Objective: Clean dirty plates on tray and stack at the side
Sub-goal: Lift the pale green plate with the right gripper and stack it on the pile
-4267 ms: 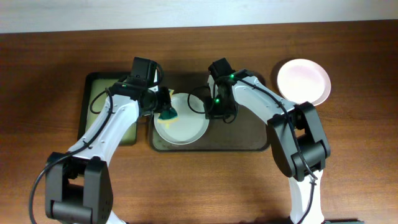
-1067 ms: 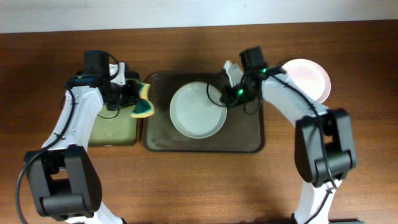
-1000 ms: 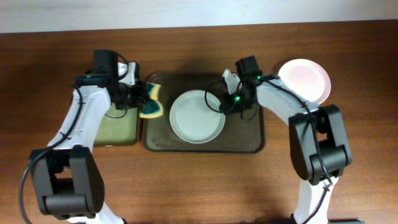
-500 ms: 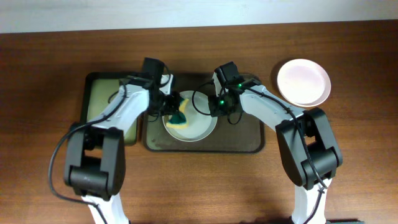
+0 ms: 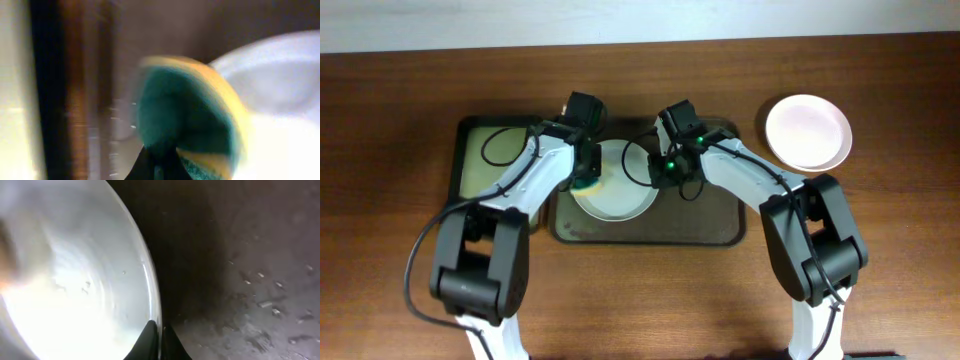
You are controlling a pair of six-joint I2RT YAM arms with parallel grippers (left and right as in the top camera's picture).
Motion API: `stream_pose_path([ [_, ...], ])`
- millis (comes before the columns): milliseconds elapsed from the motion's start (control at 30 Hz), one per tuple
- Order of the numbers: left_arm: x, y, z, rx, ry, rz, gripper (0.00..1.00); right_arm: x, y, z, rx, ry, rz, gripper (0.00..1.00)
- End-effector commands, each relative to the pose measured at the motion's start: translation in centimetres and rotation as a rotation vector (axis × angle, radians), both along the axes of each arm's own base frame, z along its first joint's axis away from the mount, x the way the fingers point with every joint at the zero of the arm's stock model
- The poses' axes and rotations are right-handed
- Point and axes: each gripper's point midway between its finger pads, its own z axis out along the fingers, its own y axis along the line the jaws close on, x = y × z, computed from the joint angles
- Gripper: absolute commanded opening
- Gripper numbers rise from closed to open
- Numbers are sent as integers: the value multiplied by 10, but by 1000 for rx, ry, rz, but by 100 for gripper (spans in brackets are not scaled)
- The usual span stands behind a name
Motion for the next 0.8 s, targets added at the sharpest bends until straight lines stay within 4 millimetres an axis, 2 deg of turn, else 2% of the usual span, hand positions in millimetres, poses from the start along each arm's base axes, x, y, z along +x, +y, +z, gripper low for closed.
stream_pose_path([
  [0, 13, 55, 77, 165, -213, 139, 0, 6, -19, 1, -61, -21, -33, 4],
  [67, 12, 58, 92, 142, -250, 171, 0, 8, -19, 5, -65, -36, -7, 4],
  [133, 7, 72, 102, 115, -265, 252, 0, 10, -18, 18, -74, -57, 32, 4],
  [200, -3, 88, 95, 43, -211, 323, 0, 20, -13, 52, -75, -122, 87, 4],
  [267, -8, 94, 84, -45, -154, 340, 0, 28, -12, 79, -110, -183, 110, 4],
  [333, -14, 117, 71, -171, -102, 406, 0, 41, -21, 129, -304, -317, 143, 4],
  [433, -26, 151, 56, -241, -62, 499, 0, 39, -18, 186, -658, -492, 256, 4],
  [467, -27, 155, 51, -241, -61, 511, 0, 38, -17, 200, -770, -546, 261, 4],
  [533, -29, 159, 42, -240, -69, 518, 0, 31, -9, 225, -955, -641, 264, 4],
  [633, -20, 161, 25, -244, -134, 512, 0, 3, 19, 263, -1262, -771, 373, 4],
  [767, -20, 161, 7, -245, -129, 513, 2, -10, 32, 285, -1395, -830, 396, 4],
])
